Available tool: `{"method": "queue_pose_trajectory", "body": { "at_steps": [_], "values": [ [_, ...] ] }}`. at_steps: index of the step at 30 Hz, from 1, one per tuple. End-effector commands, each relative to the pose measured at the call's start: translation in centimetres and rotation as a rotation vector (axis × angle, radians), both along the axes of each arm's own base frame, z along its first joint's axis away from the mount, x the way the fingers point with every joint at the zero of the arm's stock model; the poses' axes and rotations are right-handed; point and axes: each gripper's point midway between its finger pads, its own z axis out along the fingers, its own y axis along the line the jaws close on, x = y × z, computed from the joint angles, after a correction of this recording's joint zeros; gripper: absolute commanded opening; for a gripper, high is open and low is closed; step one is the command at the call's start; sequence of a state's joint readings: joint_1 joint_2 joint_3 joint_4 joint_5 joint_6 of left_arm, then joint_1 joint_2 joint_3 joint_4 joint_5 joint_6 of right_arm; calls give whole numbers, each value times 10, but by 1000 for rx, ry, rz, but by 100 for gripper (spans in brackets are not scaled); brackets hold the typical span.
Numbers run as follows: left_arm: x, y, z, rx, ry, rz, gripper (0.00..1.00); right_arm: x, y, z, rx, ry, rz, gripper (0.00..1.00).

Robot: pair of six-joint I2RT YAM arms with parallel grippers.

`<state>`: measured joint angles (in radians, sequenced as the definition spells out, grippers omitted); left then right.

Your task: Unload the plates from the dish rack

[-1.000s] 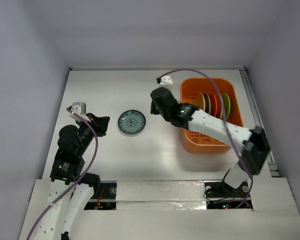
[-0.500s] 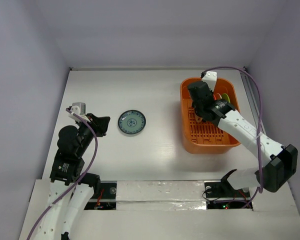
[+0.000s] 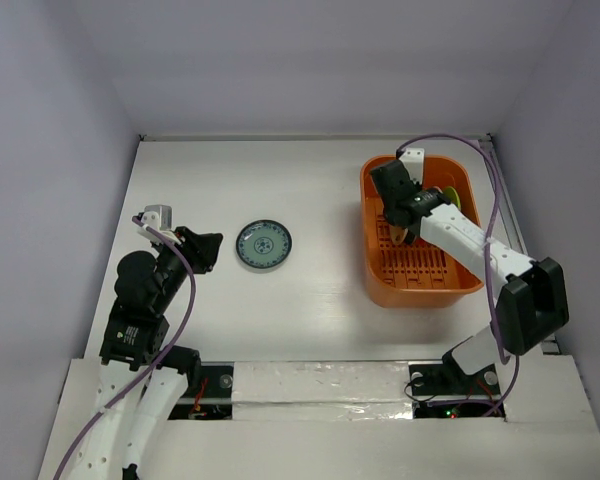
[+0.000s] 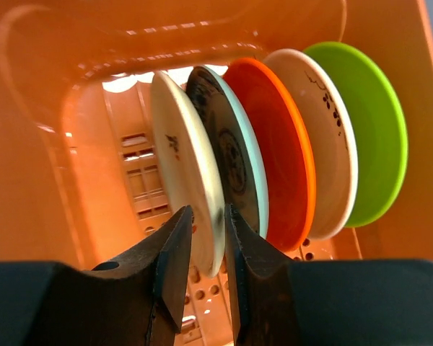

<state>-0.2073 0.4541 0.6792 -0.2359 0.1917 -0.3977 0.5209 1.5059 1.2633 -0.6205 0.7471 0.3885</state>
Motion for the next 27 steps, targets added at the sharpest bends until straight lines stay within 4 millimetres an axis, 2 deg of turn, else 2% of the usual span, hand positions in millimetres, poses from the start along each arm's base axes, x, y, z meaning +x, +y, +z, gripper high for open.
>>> {"method": "queue_pose_trajectory", "body": {
  "at_steps": [1, 8, 13, 16, 20, 24, 27],
  "values": [
    [1, -2, 10, -3, -48, -16, 21, 12, -5, 4, -15, -17, -14, 31],
    [1, -2, 9, -3, -45, -13, 21, 21, -7, -10, -59, 19, -15, 29],
    [2, -2, 8, -3, -42, -14, 21, 22, -13, -9, -110, 31, -33, 24],
    [2, -3, 9, -4, -43, -17, 21, 21, -15, 5, -110, 3, -32, 12],
    [3, -1, 9, -4, -43, -10, 21, 18, -12, 29, -100, -37, -18, 4],
    [3, -1, 9, -4, -44, -11, 21, 16, -14, 53, -102, -77, -23, 2],
    [2, -1, 9, -5, -46, -14, 22, 10, -16, 79, -105, -112, -25, 0]
  ]
}}
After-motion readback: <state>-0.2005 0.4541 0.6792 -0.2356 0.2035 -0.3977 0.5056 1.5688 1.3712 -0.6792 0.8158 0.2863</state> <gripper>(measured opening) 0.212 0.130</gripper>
